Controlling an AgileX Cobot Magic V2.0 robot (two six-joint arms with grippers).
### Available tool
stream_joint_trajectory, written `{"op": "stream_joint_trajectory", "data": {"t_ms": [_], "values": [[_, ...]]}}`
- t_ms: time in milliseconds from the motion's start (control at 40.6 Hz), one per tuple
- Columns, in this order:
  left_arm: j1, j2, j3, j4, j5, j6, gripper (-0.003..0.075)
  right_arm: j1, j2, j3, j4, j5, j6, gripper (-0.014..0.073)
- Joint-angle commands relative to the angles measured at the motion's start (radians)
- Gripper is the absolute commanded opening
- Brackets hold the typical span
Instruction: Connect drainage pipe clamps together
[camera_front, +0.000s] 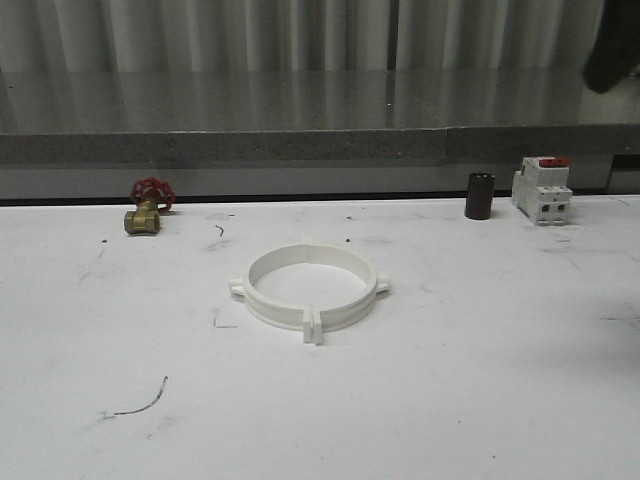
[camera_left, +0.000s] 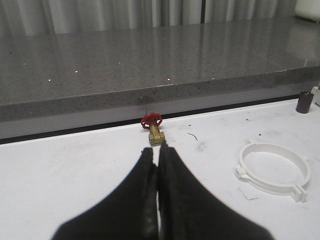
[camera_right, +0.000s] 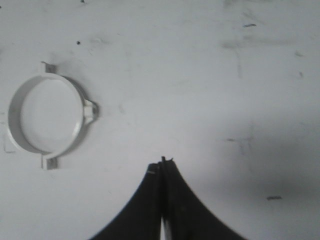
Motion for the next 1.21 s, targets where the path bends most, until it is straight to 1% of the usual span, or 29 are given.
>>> {"op": "stream_joint_trajectory", "data": {"t_ms": [0, 148, 246, 320, 419, 616, 788, 1182], "values": [[0.002, 0.010, -0.029, 0.002, -0.084, -0.003, -0.0020, -0.038, -0.140, 0.092, -0.005, -0.061, -0.062, -0.0062], [0.002, 0.010, -0.029, 0.002, -0.084, -0.003, -0.0020, -0.044, -0.333, 0.277, -0.059, -0.122, -0.128, -0.0062], [0.002, 0.010, -0.029, 0.002, -0.084, -0.003, -0.0020, -0.044, -0.473, 0.386, -0.087, -0.183, -0.132, -0.0062], [0.002, 0.010, -0.029, 0.002, -0.084, -0.003, -0.0020, -0.044, -0.605, 0.477, -0.141, -0.216, -0.132, -0.0062], [0.002, 0.010, -0.029, 0.002, -0.084, -0.003, -0.0020, -0.043, -0.745, 0.561, -0.179, -0.253, -0.132, -0.0062], [0.002, 0.010, -0.029, 0.002, -0.084, -0.003, -0.0020, -0.043, -0.995, 0.703, -0.188, -0.392, -0.132, -0.0062], [0.002, 0.010, -0.029, 0.002, -0.084, -0.003, -0.0020, -0.043, -1.084, 0.746, -0.188, -0.452, -0.132, -0.0062], [0.002, 0.010, -0.029, 0.002, -0.084, -0.003, -0.0020, -0.043, -1.087, 0.746, -0.188, -0.452, -0.132, -0.0062]]}}
